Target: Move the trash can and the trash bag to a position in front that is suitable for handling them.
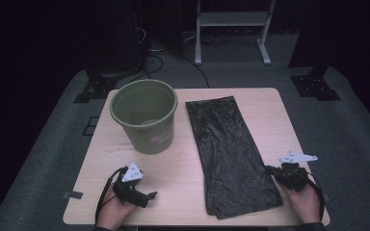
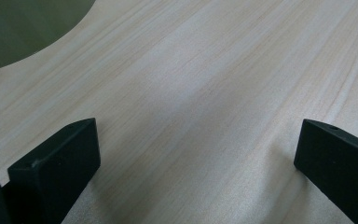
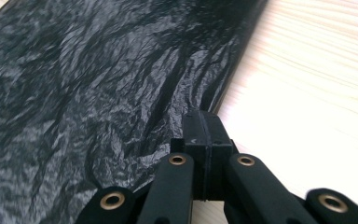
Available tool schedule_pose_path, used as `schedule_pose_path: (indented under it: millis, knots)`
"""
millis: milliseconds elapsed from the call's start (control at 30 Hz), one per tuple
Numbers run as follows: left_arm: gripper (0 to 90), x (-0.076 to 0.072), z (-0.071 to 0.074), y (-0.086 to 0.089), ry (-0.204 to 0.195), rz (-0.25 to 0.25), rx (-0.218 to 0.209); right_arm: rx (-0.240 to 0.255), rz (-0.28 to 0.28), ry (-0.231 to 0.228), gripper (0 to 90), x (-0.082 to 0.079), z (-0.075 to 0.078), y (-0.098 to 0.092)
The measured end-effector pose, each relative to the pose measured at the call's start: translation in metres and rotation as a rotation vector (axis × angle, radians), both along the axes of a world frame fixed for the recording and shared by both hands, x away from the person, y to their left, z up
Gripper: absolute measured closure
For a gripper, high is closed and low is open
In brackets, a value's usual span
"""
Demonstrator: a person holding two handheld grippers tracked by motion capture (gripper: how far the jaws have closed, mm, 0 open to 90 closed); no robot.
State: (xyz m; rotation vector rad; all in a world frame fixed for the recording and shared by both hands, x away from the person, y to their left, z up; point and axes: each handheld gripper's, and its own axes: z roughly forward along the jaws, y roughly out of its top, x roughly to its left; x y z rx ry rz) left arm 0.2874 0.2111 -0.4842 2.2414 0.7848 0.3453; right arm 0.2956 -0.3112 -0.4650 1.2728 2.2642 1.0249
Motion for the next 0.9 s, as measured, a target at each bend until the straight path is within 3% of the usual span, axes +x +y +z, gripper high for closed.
schedule_pose_path:
  millis: [300,567,767,900]
  knots:
    - [0.0,0.0,0.0,0.0,0.0,0.0,0.0,-0.007,-0.061,-0.009,90.0,-0.008,0.002,-0.026]
    - [0.0,0.0,0.0,0.0,0.0,0.0,-0.001,-0.027,-0.11,-0.005,90.0,-0.028,0.001,-0.049]
    - [0.0,0.0,0.0,0.0,0.0,0.0,0.0,-0.029,-0.14,-0.036,68.3,-0.031,0.004,-0.052]
    - [0.0,0.0,0.0,0.0,0.0,0.0,-0.001,-0.007,-0.128,-0.045,55.3,-0.03,0.007,-0.046]
